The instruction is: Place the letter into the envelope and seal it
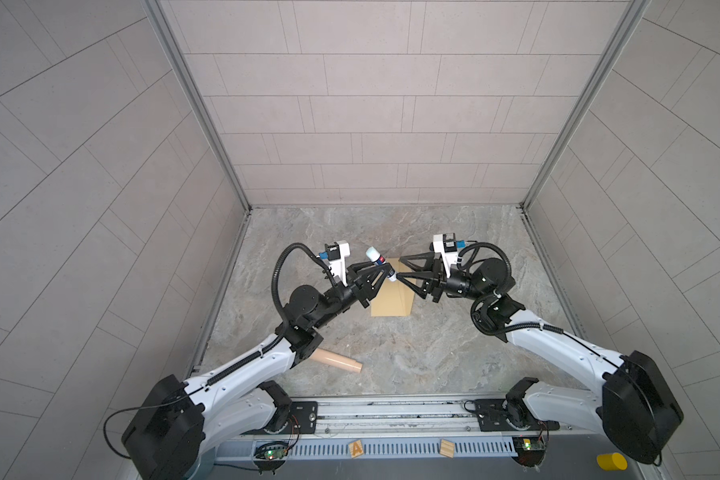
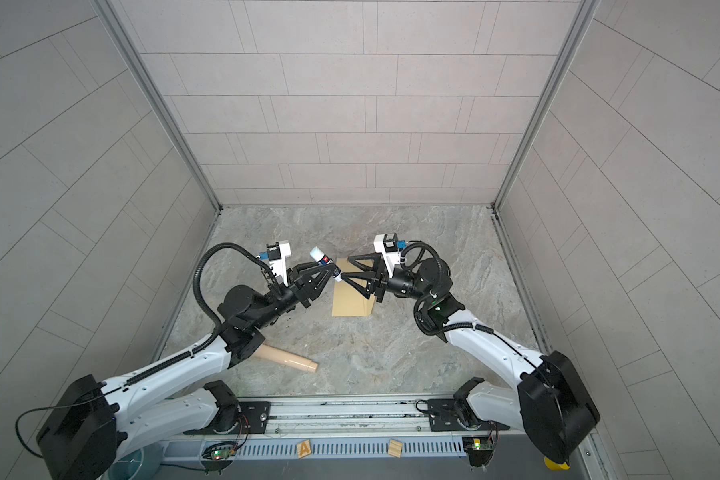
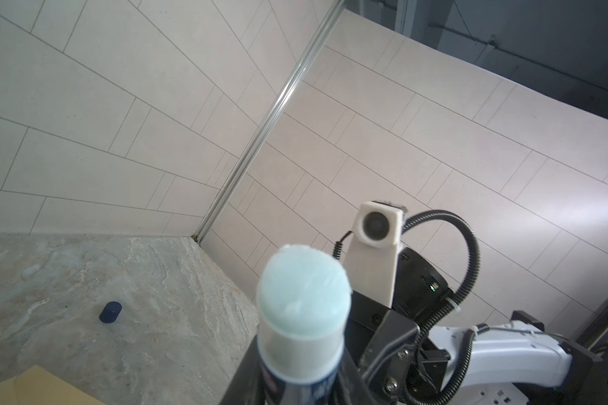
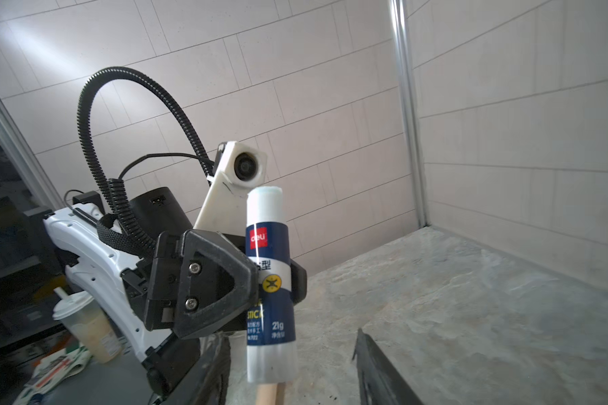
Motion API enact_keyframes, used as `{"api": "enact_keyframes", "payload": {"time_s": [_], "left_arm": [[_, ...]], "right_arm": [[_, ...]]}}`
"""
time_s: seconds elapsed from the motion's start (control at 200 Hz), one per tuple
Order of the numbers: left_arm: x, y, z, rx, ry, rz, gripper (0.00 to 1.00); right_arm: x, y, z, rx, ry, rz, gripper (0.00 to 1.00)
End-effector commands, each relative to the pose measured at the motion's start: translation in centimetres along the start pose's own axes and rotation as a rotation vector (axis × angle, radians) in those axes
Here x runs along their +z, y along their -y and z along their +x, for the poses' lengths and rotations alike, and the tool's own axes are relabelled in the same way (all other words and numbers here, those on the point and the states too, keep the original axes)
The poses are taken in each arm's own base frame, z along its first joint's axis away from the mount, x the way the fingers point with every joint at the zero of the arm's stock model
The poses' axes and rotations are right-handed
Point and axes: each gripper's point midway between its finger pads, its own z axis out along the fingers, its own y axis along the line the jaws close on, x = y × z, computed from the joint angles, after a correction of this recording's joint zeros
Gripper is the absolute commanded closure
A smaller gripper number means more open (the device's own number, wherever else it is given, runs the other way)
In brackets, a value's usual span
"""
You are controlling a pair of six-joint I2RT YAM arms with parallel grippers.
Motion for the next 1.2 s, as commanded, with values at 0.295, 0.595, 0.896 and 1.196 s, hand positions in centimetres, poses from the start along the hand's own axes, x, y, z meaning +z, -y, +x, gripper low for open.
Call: {"api": "enact_keyframes", "payload": {"time_s": [0.295, 0.595, 0.896, 1.196], "left_arm": [[1.2, -0.5, -2.7, -0.289, 0.089, -0.067, 1.00], [1.6, -1.0, -2.2, -0.314, 0.078, -0.076, 1.00], [1.8, -0.6, -2.1, -0.340, 0.073, -0.048, 1.00], [1.8, -0.5, -2.1, -0.351, 0.077, -0.035, 1.00]], "right_arm": [[-2.2, 1.2, 0.4, -0.571, 0.051, 0.353, 0.26], [0.1, -0.1, 1.2, -0.721, 0.076, 0.422, 0.25], [1.2, 0.2, 1.1, -0.723, 0.128, 0.461, 0.31], [2.0, 0.4, 0.6, -0.699, 0.176, 0.477, 0.45]]}}
